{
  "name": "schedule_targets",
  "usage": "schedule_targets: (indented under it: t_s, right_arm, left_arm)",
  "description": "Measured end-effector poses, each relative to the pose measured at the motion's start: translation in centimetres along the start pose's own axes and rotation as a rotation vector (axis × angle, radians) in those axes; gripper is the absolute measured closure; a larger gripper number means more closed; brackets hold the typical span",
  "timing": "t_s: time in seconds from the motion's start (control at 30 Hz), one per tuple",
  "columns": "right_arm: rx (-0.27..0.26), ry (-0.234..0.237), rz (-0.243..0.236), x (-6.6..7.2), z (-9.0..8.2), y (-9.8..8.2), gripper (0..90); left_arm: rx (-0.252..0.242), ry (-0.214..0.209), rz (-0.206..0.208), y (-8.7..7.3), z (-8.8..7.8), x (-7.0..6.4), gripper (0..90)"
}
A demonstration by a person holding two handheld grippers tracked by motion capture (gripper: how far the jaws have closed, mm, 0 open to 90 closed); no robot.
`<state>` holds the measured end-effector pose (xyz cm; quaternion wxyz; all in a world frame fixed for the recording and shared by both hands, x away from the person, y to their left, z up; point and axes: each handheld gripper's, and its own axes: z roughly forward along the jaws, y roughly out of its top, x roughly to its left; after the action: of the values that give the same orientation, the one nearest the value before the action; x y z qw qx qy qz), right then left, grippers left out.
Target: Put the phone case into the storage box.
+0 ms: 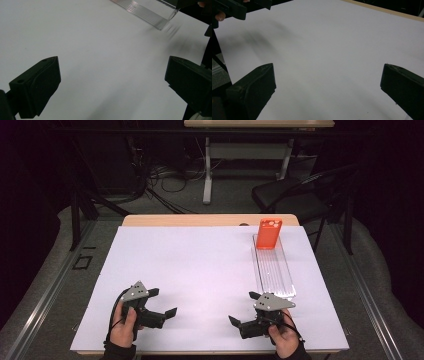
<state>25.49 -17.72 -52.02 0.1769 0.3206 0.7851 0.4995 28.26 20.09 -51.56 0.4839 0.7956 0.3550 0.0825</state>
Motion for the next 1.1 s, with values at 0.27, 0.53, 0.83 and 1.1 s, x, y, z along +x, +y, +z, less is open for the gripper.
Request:
schedule_targets:
  t_s: [0.27,0.53,0.83,1.1]
  right_arm:
    - [0.003,0.005,-0.003,0.0,0.17,-0.29,0.0]
    - [0.01,0.009,-0.003,0.0,0.3,-0.54,0.0]
    - [0.018,0.017,-0.007,0.09,0.5,-0.72,0.0]
    - [0.018,0.018,-0.009,0.09,0.53,-0.77,0.0]
  left_arm:
    - [0.002,0.004,-0.008,-0.32,-0.07,0.13,0.5]
    - [0.002,0.009,-0.005,-0.39,-0.07,0.24,0.4]
    - [0.0,0.012,-0.01,-0.47,-0.1,0.32,0.5]
    - [0.003,0.016,-0.013,-0.5,-0.09,0.35,0.4]
